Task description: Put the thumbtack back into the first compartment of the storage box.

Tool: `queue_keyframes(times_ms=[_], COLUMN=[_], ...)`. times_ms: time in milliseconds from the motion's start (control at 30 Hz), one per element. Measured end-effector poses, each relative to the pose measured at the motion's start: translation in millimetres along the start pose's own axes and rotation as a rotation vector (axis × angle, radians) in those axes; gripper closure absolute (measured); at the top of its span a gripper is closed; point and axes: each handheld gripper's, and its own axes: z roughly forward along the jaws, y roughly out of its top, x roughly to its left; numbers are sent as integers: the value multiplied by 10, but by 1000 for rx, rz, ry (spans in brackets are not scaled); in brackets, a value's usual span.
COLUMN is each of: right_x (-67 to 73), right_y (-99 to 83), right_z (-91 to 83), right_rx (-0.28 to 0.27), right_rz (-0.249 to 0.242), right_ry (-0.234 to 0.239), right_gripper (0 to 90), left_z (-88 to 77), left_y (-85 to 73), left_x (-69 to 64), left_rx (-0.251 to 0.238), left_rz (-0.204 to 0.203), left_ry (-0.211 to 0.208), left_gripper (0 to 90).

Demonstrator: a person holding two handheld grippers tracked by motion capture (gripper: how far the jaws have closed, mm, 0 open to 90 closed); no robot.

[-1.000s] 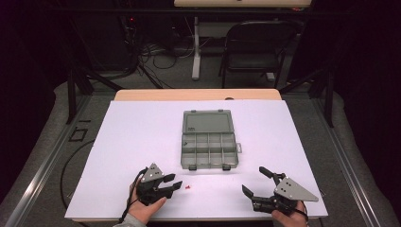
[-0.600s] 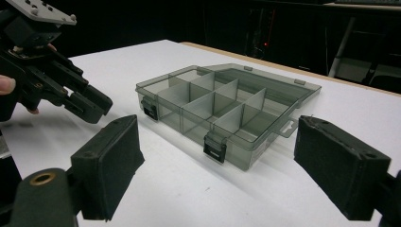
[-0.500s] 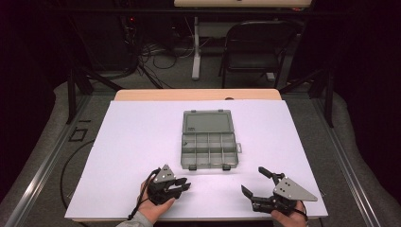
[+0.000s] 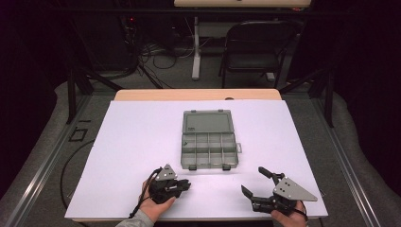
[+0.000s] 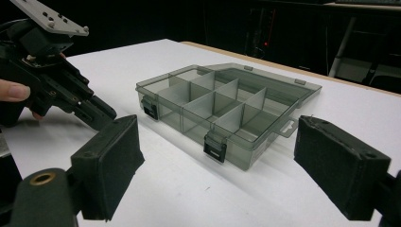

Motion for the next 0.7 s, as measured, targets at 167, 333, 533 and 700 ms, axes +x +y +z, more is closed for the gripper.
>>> queue_keyframes(times_ms=[167, 333, 533, 700], right_x=[0, 5, 1, 4], right_y=[1, 0, 1, 1], right_z=[-1, 0, 2, 5], right_rx=[-2, 1, 2, 2], right_rz=[-2, -2, -1, -2], right_ry=[0, 3, 5, 6], right_gripper=[144, 145, 145, 145], left_z=[24, 25, 31, 32], left_y=[-16, -24, -29, -31], left_x=[-11, -3, -15, -18], left_rx=[16, 11, 9, 6], left_rz=[-1, 10, 8, 8], left_ry=[7, 12, 19, 19], left_gripper=[814, 834, 843, 846])
